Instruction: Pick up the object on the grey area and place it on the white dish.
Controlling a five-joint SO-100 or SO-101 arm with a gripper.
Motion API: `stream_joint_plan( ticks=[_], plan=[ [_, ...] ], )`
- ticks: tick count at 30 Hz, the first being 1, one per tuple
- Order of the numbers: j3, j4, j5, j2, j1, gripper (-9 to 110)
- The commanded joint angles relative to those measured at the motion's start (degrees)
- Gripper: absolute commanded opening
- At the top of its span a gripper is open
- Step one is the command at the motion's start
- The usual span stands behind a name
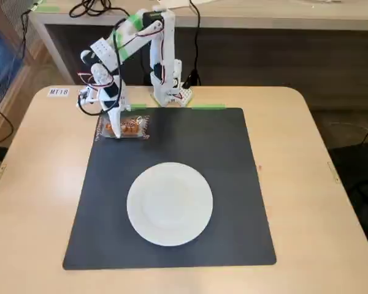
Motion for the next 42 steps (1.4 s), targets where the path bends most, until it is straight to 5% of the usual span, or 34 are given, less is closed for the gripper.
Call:
stream_joint_plan(
  ticks=[1,30,35,42],
  plan=[
    [-1.1,-0.4,0.9,-0.5,-0.8,58],
    [-15.1,1.1,5.4,-20.0,-2.8,57],
    [-17.4,2.4,6.6,-22.5,-4.4,47],
    [-17.5,2.6,8.3,-22.9,-6.4,14]
  ],
)
